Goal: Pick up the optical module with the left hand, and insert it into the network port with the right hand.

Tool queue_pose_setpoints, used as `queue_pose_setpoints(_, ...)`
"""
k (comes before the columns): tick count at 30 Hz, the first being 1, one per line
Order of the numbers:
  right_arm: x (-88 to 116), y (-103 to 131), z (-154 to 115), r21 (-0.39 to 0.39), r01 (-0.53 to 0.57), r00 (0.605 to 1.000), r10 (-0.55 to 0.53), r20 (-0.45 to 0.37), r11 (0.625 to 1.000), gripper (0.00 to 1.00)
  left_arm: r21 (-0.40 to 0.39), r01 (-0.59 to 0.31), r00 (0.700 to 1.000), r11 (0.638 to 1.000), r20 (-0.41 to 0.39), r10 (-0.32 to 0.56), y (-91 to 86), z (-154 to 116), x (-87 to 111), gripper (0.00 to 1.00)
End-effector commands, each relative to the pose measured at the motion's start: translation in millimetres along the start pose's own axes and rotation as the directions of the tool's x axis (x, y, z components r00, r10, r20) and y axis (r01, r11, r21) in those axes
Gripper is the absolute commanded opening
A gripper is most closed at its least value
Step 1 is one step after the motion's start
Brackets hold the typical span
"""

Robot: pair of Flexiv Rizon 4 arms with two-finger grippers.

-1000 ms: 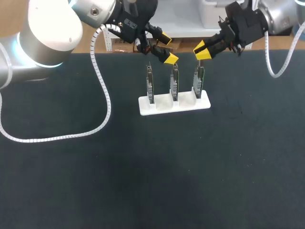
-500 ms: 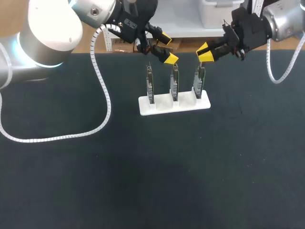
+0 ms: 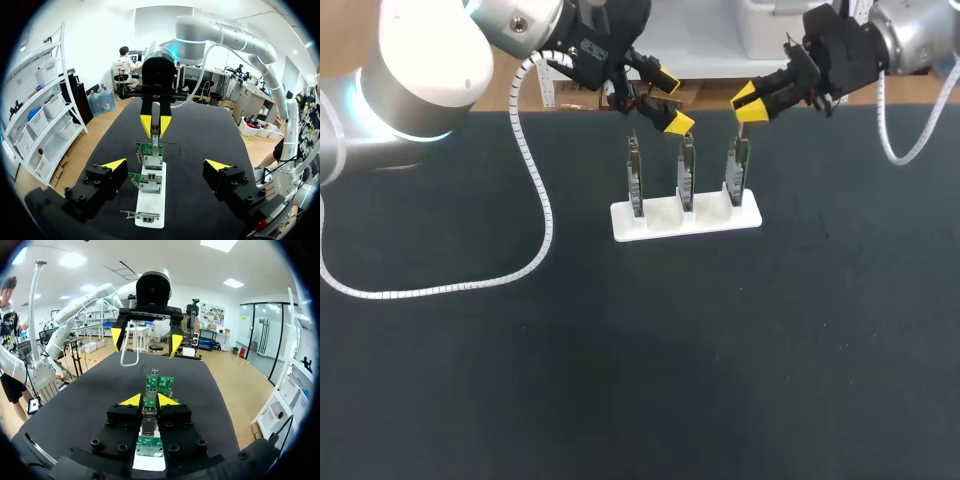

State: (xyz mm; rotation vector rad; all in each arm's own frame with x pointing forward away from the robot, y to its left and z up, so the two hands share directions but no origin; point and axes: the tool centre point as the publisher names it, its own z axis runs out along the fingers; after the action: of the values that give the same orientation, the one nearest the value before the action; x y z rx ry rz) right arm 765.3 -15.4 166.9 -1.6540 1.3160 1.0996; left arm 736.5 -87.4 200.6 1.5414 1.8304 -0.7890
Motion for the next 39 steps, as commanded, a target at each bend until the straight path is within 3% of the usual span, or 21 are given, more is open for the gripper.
queue_pose_setpoints(1, 3, -1, 1, -0.001, -0.001, 1.000, 0.001, 0.006, 1.000, 0.00, 0.000, 0.001, 1.000, 1.000, -0.005, -0.001, 0.1, 0, -0.8, 1.00)
queue_pose_setpoints(23, 10, -2, 5, -0.007, -0.018, 1.000, 0.018, 0.024, 1.000, 0.00, 0.000, 0.001, 1.000, 1.000, -0.005, -0.001, 0.1, 0, -0.8, 1.00)
queue_pose_setpoints(25, 9, -2, 4, -0.009, -0.015, 1.000, 0.015, 0.021, 1.000, 0.44, 0.000, 0.001, 1.000, 1.000, -0.005, -0.001, 0.1, 0, -0.8, 1.00)
queue_pose_setpoints(26, 8, -2, 4, -0.009, -0.015, 1.000, 0.015, 0.021, 1.000, 0.87, 0.000, 0.001, 1.000, 1.000, -0.005, -0.001, 0.1, 0, -0.8, 1.00)
queue_pose_setpoints(27, 8, -3, 4, -0.011, -0.019, 1.000, 0.019, 0.022, 1.000, 1.00, 0.000, 0.001, 1.000, 1.000, -0.005, -0.001, 0.1, 0, -0.8, 1.00)
queue_pose_setpoints(39, -12, -11, -9, -0.019, 0.007, 1.000, -0.008, -0.004, 1.000, 1.00, 0.000, 0.001, 1.000, 1.000, -0.005, -0.001, 0.1, 0, -0.8, 1.00)
